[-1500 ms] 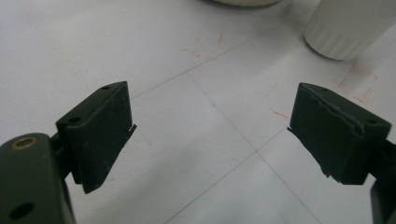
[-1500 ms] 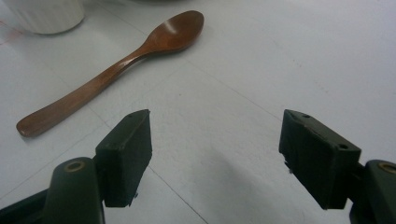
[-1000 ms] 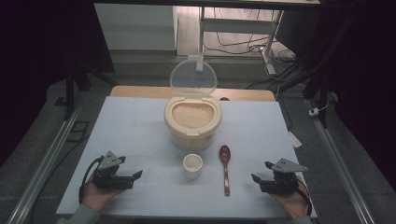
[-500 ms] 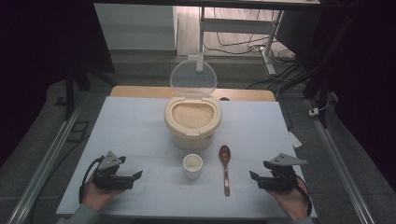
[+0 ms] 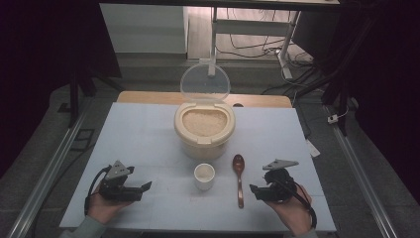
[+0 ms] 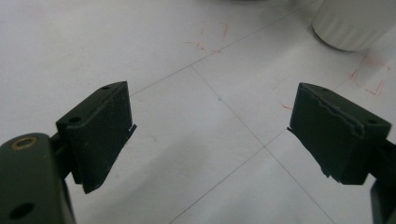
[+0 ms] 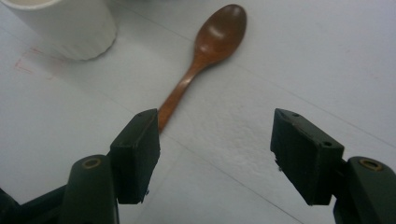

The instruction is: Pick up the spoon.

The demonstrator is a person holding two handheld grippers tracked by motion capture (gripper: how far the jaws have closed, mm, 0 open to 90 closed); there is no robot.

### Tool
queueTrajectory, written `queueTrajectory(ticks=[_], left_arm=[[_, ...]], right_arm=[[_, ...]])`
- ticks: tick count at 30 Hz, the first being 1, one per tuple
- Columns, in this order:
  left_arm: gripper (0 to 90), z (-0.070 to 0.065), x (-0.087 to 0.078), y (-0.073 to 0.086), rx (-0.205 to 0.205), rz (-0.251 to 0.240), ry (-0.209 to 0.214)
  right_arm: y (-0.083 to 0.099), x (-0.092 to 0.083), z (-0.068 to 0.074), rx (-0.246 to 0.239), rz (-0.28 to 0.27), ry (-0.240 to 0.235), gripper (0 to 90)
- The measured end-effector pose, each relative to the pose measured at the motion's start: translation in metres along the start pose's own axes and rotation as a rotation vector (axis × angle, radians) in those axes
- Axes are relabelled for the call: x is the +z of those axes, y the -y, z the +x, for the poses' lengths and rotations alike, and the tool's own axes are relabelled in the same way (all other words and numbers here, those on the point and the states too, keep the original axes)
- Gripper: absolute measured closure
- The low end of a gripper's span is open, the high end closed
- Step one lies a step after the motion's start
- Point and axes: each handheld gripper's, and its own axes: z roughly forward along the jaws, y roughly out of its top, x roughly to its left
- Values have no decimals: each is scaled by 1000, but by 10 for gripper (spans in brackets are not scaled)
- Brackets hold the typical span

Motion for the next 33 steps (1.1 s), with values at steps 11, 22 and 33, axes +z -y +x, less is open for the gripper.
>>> queueTrajectory(ticks=[11,22,33], left_arm=[[131,-2,4,1,8,14,-13],[128,-2,4,1,15,15,-2],[127,-1,5,1,13,15,-2]], right_arm=[[-21,36,32,71,136,25,454],[-29,64,45,150,229,131,524],[-25,77,48,185,248,169,620]])
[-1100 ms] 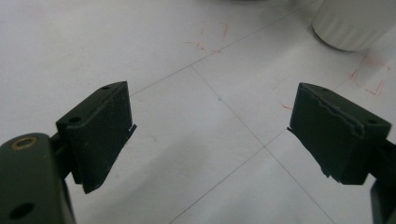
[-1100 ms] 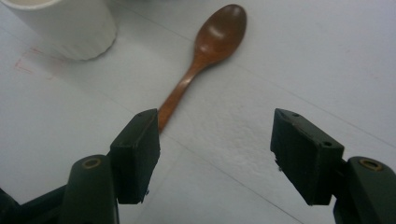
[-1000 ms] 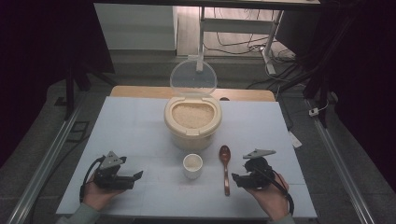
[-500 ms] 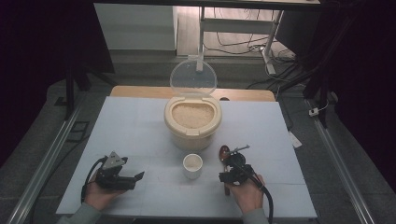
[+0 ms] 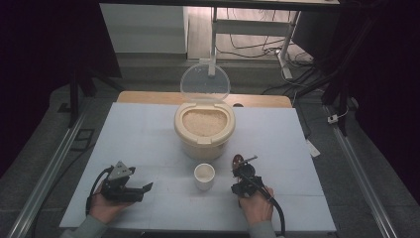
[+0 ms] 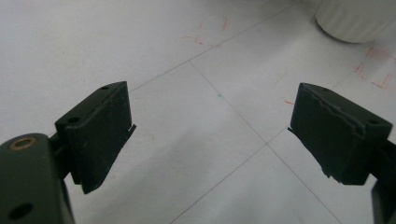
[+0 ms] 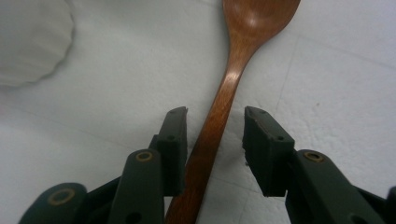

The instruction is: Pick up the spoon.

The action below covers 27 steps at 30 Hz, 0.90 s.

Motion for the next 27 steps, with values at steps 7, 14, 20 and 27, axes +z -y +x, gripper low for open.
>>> queueTrajectory(ticks=[7,14,20,27], left_arm=[[127,0,0,1,0,0,-1],[127,1,0,1,0,3,0],[127,2,-1,2,-4,2,-3],[128,2,-1,2,-2,1,-5]], right_arm=[[0,1,-2,64,-8,-11,744],[-1,1,-1,85,-12,5,800],[-3,0,-1,35,-14,42,806],[-1,-14,-16,26,-58,-32,807]])
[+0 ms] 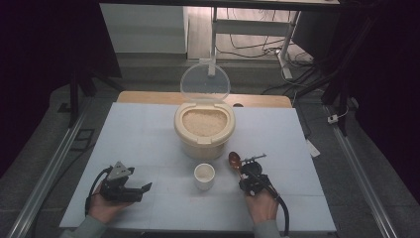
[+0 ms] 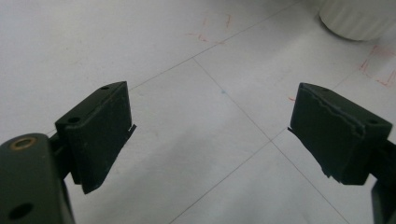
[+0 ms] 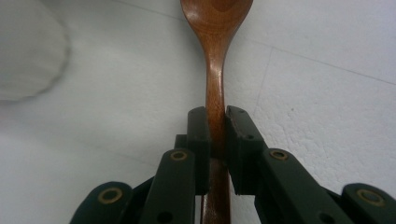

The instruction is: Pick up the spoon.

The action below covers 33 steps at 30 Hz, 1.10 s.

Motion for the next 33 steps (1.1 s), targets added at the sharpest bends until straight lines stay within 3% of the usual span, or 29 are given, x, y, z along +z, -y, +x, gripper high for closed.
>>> queueTrajectory(ticks=[2,5,9,10,15,16,18,19,22,24,25,26,29,30,31,33], left_arm=[[128,0,0,0,-2,-1,-1],[128,0,0,0,-3,-1,-3],[129,1,0,0,-2,-2,-2],[129,1,0,0,-2,-3,0],[129,0,-1,0,0,-5,-2],[129,0,-1,0,0,-7,-6],[129,0,-2,0,-1,-10,-12],[129,0,-2,0,-1,-10,-15],[130,0,-2,0,-4,-7,-20],[132,1,-3,1,-7,-6,-30],[132,1,-2,1,-9,-7,-28],[133,2,-2,1,-9,-1,-34],[137,2,-3,0,-12,2,-39],[137,2,-3,0,-12,0,-44],[145,2,-4,0,-13,-1,-43],[153,2,-5,0,-15,0,-42]], right_arm=[[0,-3,-4,3,-5,-17,807],[2,-14,-15,1,-25,-84,807],[4,-21,-20,-31,-36,-114,807],[5,-28,-22,-78,-44,-128,807],[8,-43,-29,-189,-51,-152,807],[8,-43,-29,-189,-51,-152,807],[8,-51,-31,-266,-61,-176,807],[8,-51,-31,-266,-61,-176,807],[7,-60,-33,-345,-98,-226,807],[6,-63,-33,-403,-122,-259,807],[6,-63,-33,-403,-122,-259,807],[3,-65,-32,-463,-144,-293,807],[-2,-65,-30,-523,-169,-322,806],[-2,-65,-30,-523,-169,-322,806],[-6,-64,-29,-571,-183,-345,806],[-9,-63,-28,-613,-190,-368,806]])
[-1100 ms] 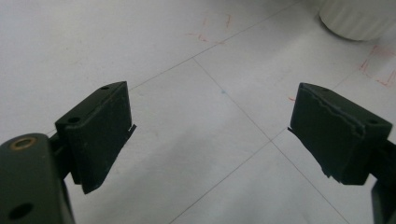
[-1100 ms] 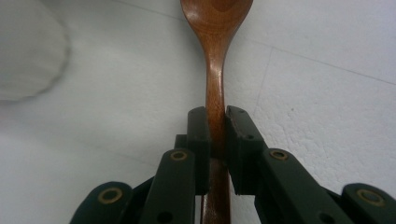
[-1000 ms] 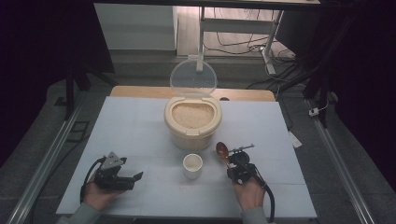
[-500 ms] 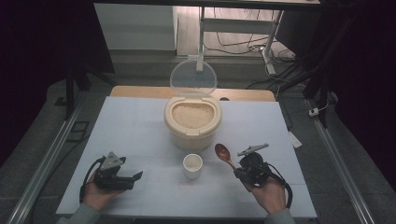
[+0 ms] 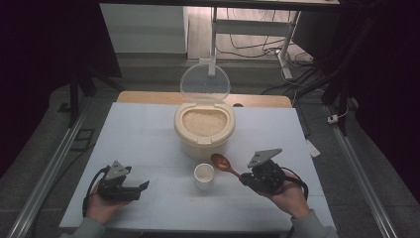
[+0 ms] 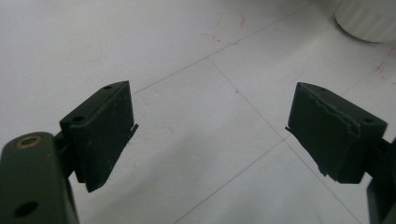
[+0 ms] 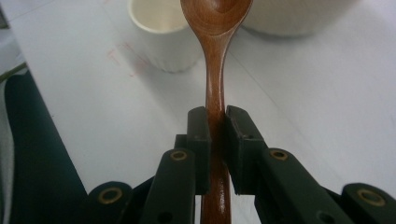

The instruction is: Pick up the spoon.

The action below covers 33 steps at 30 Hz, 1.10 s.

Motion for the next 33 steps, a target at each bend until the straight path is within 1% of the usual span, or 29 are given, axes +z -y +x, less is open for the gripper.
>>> queueTrajectory(ticks=[1,2,3,4,5,6,8,10,11,12,13,15,16,17,18,19,22,23,25,26,28,31,33], left_arm=[[155,0,0,0,-5,0,4],[157,0,0,-1,-3,4,8],[159,0,0,-1,1,6,7],[160,0,0,-2,3,6,6],[160,0,-1,-2,7,8,6],[160,0,-1,-3,10,8,8],[162,-1,-3,-3,14,4,14],[163,-1,-5,-3,20,1,21],[166,-2,-6,-3,24,-2,28],[166,-2,-8,-4,28,-6,36],[173,-2,-9,-5,35,-10,45],[176,-3,-12,-7,49,-15,64],[176,-5,-15,-9,63,-21,81],[180,-8,-18,-12,78,-26,92],[181,-13,-23,-17,106,-39,104],[185,-13,-23,-17,106,-39,104],[192,-29,-35,-31,161,-69,130],[202,-36,-37,-36,185,-75,138],[204,-48,-40,-46,234,-70,151],[205,-57,-40,-52,263,-64,160],[206,-69,-37,-60,303,-52,181],[209,-81,-29,-71,341,-37,200],[213,-86,-24,-78,357,-29,208]], right_arm=[[-3,1,-1,-23,-6,-11,806],[-5,2,-1,-42,-7,-16,806],[-8,4,-1,-63,-9,-30,806],[-10,5,-1,-76,-14,-42,806],[-10,5,-1,-76,-14,-42,806],[-13,9,0,-99,-19,-48,806],[-19,14,2,-122,-4,-61,806],[-24,18,4,-139,3,-66,806],[-28,21,6,-150,9,-79,805],[-28,21,6,-150,9,-79,805],[-32,24,8,-168,16,-88,805],[-33,25,9,-169,23,-93,805],[-35,27,10,-182,28,-96,806],[-37,30,13,-212,41,-105,805],[-38,31,15,-218,43,-109,806],[-38,31,15,-218,43,-109,806],[-40,34,20,-250,51,-125,806],[-41,35,22,-260,53,-138,805],[-41,36,23,-267,51,-142,805],[-41,37,24,-271,53,-145,805],[-42,38,26,-285,59,-161,806],[-43,40,27,-290,61,-167,805],[-43,42,28,-295,63,-173,805]])
